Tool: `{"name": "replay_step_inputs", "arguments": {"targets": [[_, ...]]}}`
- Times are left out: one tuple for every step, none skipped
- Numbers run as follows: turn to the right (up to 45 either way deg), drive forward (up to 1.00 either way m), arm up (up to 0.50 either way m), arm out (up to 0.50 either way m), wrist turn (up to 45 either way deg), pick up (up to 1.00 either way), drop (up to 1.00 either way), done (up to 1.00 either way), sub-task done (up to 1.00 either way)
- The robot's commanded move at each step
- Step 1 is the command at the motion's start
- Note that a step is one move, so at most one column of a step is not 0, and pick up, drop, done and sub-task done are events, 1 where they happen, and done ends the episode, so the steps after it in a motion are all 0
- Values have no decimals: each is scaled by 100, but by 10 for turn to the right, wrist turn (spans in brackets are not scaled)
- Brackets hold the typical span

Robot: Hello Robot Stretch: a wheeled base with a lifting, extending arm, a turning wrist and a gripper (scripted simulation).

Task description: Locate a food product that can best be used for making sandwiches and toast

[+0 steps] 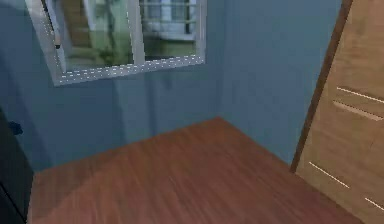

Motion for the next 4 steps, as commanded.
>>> {"name": "replay_step_inputs", "arguments": {"targets": [[-450, 0, 0, 0, 0, 0, 0, 0, 0], [-450, 0, 0, 0, 0, 0, 0, 0, 0], [-360, 0, 0, 0, 0, 0, 0, 0, 0], [0, 100, 0, 0, 0, 0, 0, 0, 0]]}}
